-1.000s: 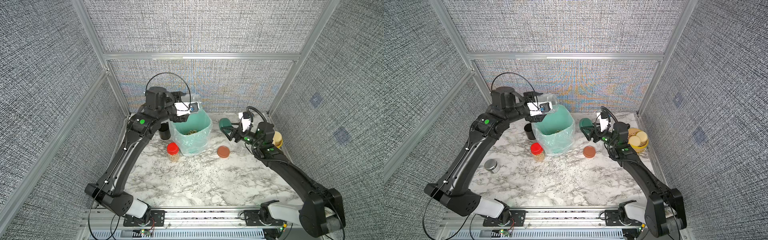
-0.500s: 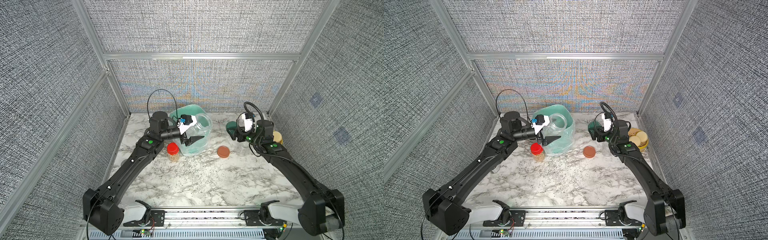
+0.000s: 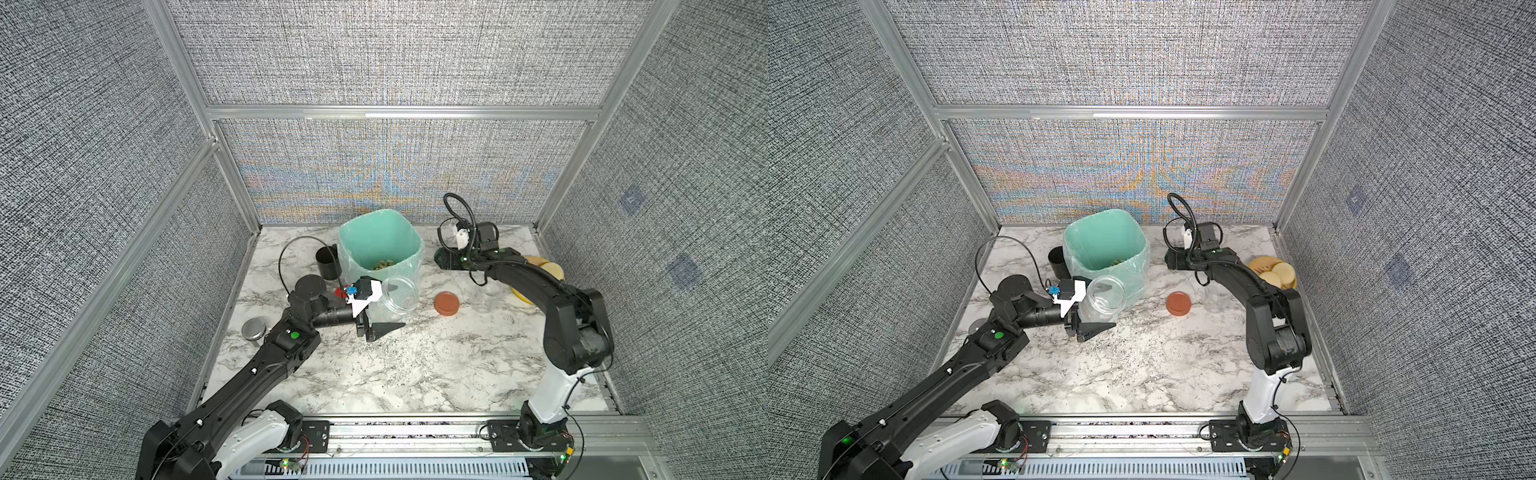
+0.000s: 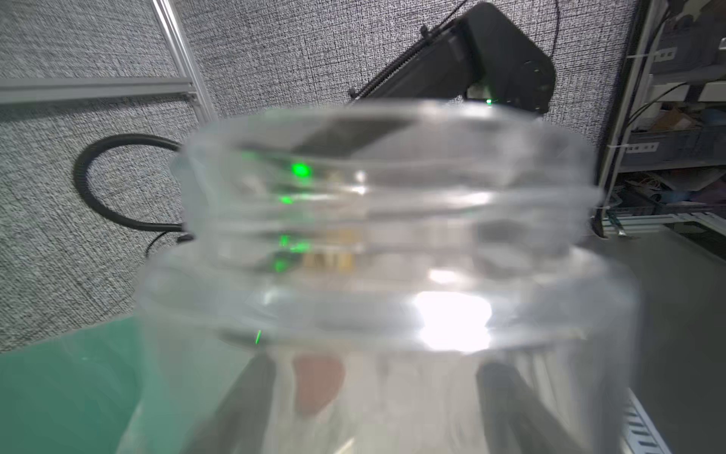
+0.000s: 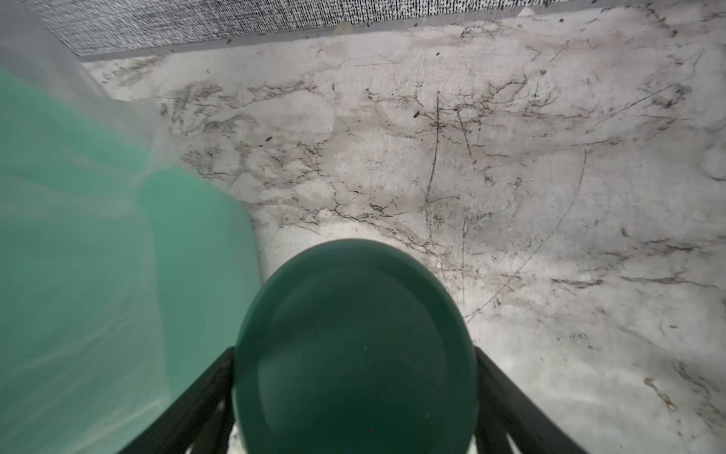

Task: Empty moldy peanuts from jars
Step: Place the lid at the center of the board.

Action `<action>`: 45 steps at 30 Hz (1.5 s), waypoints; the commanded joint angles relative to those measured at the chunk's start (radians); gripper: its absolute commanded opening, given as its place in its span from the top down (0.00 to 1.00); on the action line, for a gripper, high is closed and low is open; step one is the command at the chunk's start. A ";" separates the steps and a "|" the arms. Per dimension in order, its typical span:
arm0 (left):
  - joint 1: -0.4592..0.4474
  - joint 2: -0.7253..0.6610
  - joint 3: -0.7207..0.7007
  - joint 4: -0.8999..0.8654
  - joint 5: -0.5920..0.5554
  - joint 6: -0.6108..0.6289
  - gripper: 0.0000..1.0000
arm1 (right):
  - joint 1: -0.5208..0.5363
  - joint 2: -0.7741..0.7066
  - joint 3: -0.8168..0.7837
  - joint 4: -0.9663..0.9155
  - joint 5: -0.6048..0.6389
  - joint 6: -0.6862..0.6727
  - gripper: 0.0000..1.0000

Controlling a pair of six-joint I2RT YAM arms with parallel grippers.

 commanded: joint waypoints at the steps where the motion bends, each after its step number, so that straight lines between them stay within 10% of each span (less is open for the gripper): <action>1: -0.008 -0.039 -0.040 0.072 -0.032 -0.040 1.00 | 0.019 0.050 0.025 -0.091 0.108 -0.006 0.37; 15: -0.032 -0.045 -0.152 0.158 -0.049 -0.091 1.00 | 0.036 0.149 0.034 -0.094 0.140 0.006 0.21; 17: -0.034 -0.039 -0.163 0.174 -0.051 -0.097 1.00 | 0.035 0.147 0.035 -0.088 0.145 0.008 0.02; 30: -0.040 0.047 -0.172 0.214 -0.048 -0.060 1.00 | 0.033 -0.037 0.010 -0.041 0.151 -0.010 0.02; 45: -0.071 0.321 -0.034 0.203 0.062 0.121 1.00 | 0.035 -0.570 -0.177 -0.223 -0.500 -0.323 0.17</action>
